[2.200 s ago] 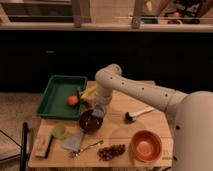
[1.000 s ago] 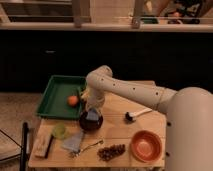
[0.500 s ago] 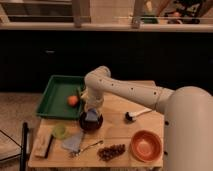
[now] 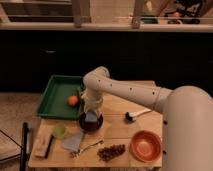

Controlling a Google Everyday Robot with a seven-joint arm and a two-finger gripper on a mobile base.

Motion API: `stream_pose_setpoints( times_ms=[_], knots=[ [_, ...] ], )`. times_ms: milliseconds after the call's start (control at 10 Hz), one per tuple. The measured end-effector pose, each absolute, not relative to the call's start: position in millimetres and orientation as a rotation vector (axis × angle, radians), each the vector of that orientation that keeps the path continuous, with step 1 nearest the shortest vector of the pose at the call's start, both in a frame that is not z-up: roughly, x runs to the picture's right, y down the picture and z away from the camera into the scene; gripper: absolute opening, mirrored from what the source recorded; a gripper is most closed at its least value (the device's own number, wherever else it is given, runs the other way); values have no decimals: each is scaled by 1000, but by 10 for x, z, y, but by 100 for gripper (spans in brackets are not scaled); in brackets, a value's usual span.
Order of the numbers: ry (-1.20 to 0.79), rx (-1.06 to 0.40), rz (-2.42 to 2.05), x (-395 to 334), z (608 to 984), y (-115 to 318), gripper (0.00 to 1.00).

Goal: Place sponge in purple bowl

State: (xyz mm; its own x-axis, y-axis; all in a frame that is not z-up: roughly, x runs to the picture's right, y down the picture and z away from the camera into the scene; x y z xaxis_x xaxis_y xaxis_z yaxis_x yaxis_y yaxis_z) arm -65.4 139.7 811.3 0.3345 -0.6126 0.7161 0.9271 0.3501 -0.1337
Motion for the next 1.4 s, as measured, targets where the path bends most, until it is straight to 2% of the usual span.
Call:
stream_pose_setpoints(
  times_ms=[500,600,700,1400],
  knots=[
    [-616,-603,-1066,-716,8004,1438,72],
    [-616,-608,-1063,-716,7994,1448,77],
    [-616,-613,-1063,-720,7977,1449,80],
    [-577,-616,-1065,-644,7911,1239,80]
  ],
)
